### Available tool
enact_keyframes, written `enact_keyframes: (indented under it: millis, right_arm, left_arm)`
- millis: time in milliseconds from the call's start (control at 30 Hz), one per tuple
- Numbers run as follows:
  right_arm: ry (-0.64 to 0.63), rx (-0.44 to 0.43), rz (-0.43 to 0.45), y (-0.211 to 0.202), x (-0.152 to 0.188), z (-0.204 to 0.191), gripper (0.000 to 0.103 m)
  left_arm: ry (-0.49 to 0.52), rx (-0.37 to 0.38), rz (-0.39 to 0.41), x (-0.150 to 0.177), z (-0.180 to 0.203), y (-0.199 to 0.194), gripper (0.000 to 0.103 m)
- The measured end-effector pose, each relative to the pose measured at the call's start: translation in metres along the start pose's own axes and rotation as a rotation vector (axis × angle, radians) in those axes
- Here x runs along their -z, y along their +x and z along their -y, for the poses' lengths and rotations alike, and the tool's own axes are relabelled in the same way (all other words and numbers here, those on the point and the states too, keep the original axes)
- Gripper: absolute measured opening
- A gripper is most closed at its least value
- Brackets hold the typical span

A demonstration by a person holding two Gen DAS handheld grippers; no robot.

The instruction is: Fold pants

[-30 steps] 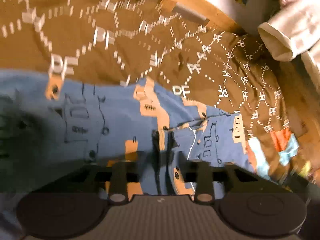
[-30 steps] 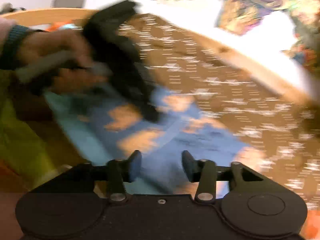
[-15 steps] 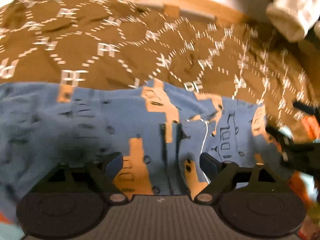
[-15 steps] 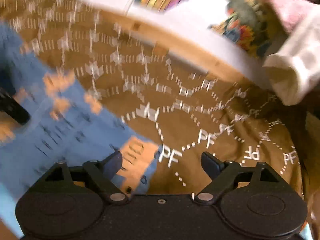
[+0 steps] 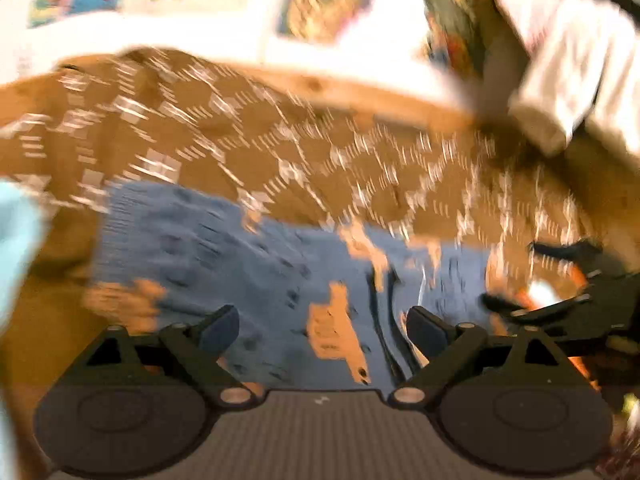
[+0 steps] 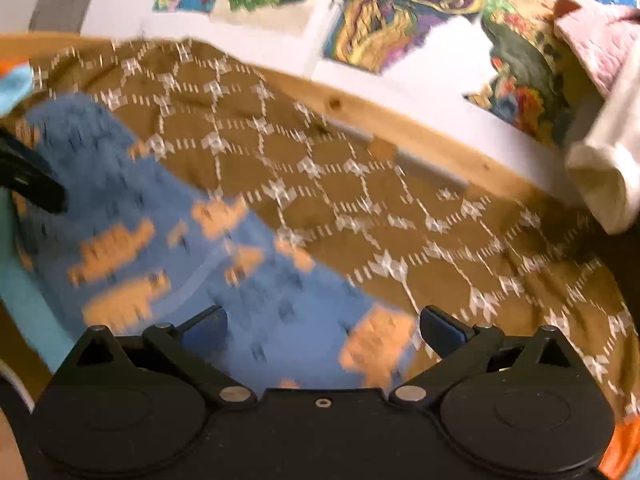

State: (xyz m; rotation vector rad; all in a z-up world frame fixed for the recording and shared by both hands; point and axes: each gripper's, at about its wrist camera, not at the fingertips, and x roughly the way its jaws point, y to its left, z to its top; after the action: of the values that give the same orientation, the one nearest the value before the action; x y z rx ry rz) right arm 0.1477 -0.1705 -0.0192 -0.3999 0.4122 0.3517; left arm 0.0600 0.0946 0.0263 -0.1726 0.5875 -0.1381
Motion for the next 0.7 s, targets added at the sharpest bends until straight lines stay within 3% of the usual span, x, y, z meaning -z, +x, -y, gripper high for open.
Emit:
enact_keyframes:
  millis: [100, 233, 333, 433, 567, 700]
  right_arm:
    - [-0.020, -0.030, 0.009, 0.033, -0.022, -0.011, 0.102]
    - [-0.065, -0.057, -0.109, 0.086, -0.037, -0.026, 0.099]
    - [-0.013, -0.091, -0.021, 0.064, -0.040, -0.023, 0.100]
    - [0.006, -0.121, -0.004, 0.038, -0.030, -0.028, 0.101]
    - [0.040, -0.156, -0.024, 0.018, -0.014, -0.034, 0.101]
    - [0.016, -0.158, -0.049, 0.013, -0.002, -0.046, 0.101]
  left_arm:
    - [-0.096, -0.067, 0.077, 0.001, -0.029, -0.019, 0.088]
    - [-0.185, -0.200, 0.070, -0.005, -0.059, -0.019, 0.072]
    - [-0.167, -0.218, 0.042, -0.009, -0.066, -0.002, 0.069]
    - [-0.174, -0.237, 0.051, -0.015, -0.070, 0.005, 0.069]
    - [-0.162, -0.276, 0.064, -0.019, -0.065, 0.005, 0.029]
    - [0.016, -0.343, 0.080, -0.020, -0.035, 0.005, 0.020]
